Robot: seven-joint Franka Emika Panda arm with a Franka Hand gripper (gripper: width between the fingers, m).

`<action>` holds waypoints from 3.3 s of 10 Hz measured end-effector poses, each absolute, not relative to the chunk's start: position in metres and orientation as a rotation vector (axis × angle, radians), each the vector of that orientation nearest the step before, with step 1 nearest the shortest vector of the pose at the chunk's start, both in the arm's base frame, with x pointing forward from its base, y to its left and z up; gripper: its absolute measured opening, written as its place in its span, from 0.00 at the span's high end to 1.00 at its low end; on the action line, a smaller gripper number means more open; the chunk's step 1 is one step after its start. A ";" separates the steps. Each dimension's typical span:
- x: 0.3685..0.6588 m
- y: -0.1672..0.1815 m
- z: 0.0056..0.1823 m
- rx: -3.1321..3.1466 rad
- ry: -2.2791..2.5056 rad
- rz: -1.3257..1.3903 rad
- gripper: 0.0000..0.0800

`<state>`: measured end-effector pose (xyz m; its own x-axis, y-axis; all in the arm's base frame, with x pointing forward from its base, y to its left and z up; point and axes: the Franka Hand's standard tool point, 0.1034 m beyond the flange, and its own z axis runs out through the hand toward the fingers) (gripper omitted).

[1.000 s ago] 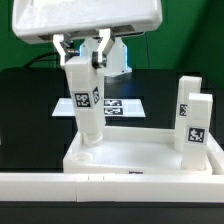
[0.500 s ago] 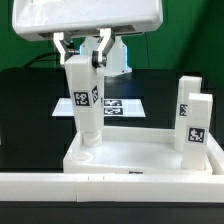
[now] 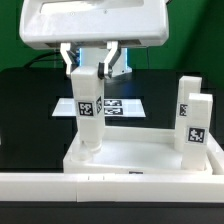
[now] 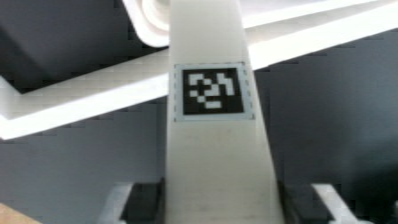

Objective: Assemble desk

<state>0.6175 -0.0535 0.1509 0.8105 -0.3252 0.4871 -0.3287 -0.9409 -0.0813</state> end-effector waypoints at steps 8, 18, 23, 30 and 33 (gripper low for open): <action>0.621 -0.048 0.154 2.970 -0.509 0.811 0.64; 0.617 -0.053 0.152 2.907 -0.439 0.874 0.64; 0.611 -0.056 0.141 2.906 -0.439 0.844 0.64; 0.611 -0.059 0.130 2.892 -0.429 0.840 0.64; 0.613 -0.059 0.130 2.872 -0.421 0.870 0.64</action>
Offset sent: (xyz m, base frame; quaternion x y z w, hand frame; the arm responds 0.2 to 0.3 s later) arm -0.0054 -0.0123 0.0016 -0.0281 0.0085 -0.0149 0.9995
